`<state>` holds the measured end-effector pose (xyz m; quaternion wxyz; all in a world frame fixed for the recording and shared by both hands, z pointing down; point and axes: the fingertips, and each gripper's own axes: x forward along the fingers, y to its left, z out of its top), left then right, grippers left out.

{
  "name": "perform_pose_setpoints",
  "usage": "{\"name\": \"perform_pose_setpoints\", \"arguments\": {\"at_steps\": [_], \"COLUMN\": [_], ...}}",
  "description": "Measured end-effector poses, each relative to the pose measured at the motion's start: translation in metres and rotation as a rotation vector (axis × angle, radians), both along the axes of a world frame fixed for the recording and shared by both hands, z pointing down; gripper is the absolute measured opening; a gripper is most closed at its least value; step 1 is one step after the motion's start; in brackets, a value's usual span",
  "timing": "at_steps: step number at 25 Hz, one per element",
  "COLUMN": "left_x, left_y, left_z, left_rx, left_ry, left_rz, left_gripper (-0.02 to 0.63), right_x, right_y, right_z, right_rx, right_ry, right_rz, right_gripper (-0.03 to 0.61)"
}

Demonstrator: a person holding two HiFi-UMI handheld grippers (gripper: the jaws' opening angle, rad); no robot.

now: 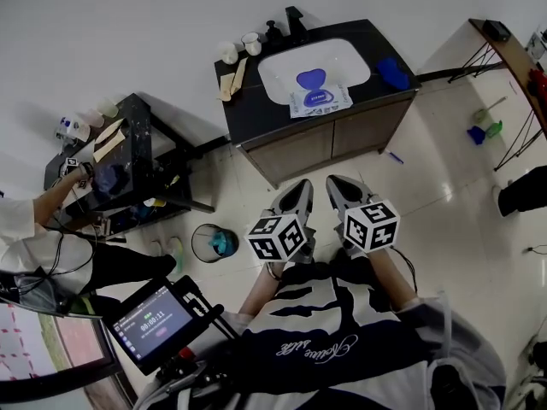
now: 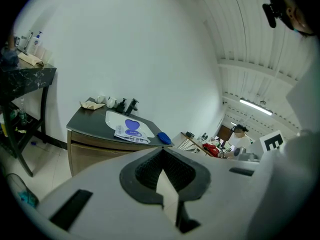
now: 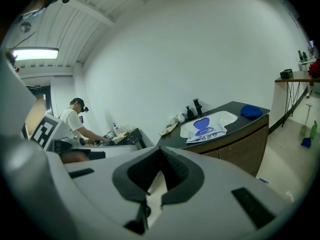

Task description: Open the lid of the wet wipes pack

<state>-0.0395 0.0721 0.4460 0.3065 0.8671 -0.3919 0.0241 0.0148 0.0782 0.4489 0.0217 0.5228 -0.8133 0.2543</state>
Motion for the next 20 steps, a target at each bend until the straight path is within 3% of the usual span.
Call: {"name": "perform_pose_setpoints", "arguments": {"at_steps": [13,20], "left_x": [-0.001,0.004], "left_y": [0.010,0.010], "left_z": [0.011,0.010], "left_rx": [-0.010,-0.014], "left_ry": [-0.017,-0.023], "left_rz": [0.030,0.035], "left_gripper": [-0.002,-0.002], "right_x": [-0.007,0.004], "right_y": [0.008,0.009], "right_z": [0.009,0.004], "right_rx": [-0.001,0.012], "right_ry": [0.003,0.053], "right_rz": [0.010,0.036], "right_gripper": [0.000,0.000]}}
